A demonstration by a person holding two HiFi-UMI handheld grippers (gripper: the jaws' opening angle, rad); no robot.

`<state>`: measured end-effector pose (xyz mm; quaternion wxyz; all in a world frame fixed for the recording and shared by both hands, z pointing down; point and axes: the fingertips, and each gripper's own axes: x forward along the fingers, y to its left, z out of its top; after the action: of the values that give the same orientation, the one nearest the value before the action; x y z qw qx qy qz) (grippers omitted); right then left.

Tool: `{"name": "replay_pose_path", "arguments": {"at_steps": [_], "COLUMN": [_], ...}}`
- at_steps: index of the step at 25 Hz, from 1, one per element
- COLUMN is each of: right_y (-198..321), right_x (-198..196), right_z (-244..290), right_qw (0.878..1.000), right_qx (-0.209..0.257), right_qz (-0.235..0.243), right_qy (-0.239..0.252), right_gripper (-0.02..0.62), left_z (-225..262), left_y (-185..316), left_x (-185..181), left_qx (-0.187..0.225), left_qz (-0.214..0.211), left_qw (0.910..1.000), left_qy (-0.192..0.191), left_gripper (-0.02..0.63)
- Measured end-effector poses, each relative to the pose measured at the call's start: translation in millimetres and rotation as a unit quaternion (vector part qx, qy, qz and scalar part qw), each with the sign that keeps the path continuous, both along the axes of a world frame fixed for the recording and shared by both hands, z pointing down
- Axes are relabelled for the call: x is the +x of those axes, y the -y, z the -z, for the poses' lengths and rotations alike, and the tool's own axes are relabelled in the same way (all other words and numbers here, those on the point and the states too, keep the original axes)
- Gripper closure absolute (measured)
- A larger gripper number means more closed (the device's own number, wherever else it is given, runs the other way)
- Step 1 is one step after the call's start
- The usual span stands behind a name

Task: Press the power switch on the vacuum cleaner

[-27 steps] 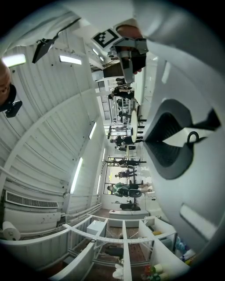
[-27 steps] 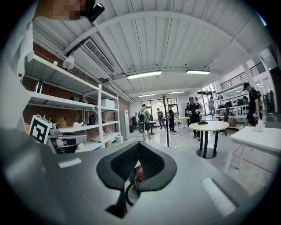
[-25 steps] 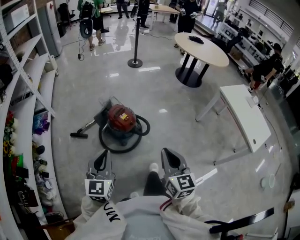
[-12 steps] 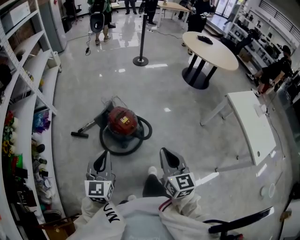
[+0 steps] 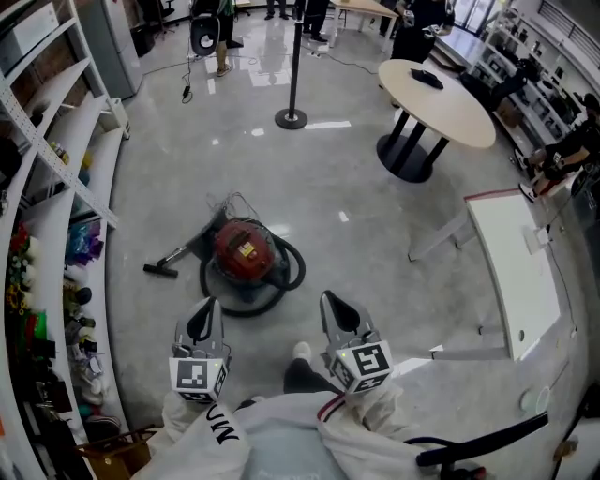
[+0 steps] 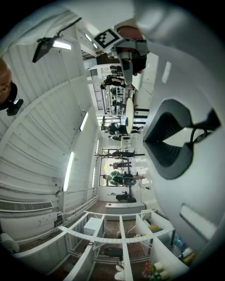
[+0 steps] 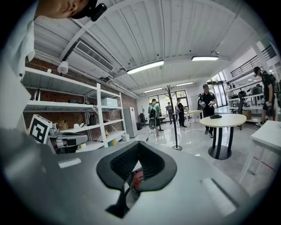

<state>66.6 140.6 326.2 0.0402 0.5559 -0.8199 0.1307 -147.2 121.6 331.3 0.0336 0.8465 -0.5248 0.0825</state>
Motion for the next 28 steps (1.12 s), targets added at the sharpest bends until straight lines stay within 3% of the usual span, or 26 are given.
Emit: {"name": "replay_pose_path", "arguments": {"at_steps": [16, 28], "right_y": [67, 77], "right_x": [57, 49], "right_z": [-13, -24], "right_qw": [0.999, 0.997], "right_qx": [-0.008, -0.019], "right_qz": [0.040, 0.068], "right_qy": [0.020, 0.043], "right_gripper": [0.594, 0.594], "left_z": [-2, -9], "left_y": [51, 48], "left_x": [72, 66], "left_qx": [-0.009, -0.028], "left_qz": [0.023, 0.048], "left_qw": [0.9996, 0.9980], "left_qy": [0.014, 0.029], "left_gripper": [0.606, 0.606]}}
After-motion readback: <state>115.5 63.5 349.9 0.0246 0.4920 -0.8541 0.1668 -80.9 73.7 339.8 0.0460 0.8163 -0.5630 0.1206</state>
